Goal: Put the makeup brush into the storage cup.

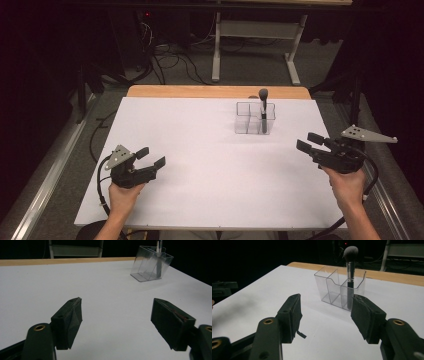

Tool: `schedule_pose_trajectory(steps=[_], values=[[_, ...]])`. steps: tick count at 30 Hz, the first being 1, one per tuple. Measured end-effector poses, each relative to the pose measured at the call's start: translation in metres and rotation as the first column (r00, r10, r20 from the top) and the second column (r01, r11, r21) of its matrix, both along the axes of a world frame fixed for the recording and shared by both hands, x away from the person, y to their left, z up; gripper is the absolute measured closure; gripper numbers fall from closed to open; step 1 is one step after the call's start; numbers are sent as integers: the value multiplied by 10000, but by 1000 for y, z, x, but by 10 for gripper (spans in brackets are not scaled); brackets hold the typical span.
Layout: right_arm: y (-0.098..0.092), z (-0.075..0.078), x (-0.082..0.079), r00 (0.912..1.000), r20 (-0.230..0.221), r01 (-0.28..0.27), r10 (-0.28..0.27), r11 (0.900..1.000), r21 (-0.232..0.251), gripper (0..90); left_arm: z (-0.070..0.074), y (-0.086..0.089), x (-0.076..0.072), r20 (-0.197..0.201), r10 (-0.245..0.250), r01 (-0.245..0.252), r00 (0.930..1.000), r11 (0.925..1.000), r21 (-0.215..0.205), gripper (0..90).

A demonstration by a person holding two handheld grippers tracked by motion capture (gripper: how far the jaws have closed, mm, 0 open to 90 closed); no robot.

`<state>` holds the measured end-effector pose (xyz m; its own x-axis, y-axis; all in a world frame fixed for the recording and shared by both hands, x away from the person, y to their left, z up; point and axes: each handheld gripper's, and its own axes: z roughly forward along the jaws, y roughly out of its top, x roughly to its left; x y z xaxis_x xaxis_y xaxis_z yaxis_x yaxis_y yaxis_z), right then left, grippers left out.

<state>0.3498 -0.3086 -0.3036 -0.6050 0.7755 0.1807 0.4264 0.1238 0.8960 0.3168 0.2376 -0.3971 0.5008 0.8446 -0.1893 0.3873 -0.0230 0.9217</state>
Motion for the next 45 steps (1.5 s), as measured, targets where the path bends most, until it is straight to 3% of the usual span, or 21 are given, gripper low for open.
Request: schedule_pose_trajectory(steps=[16,26,34,45], values=[[12,-10,-10,9993,-67,-372,372,9993,5,435,0,-2,0,-1,-3,3,10000,10000,25,256],[21,-17,-8,9982,-211,-561,560,9984,-40,435,0,-3,-1,13,-125,125,9999,9999,92,257],[31,-22,-5,9975,-157,-694,688,9968,-406,436,0,-4,-1,42,-163,162,9999,9998,95,257],[33,-31,3,9982,-326,-514,497,9972,-549,437,1,-5,-2,101,-216,215,9997,9997,119,257]])
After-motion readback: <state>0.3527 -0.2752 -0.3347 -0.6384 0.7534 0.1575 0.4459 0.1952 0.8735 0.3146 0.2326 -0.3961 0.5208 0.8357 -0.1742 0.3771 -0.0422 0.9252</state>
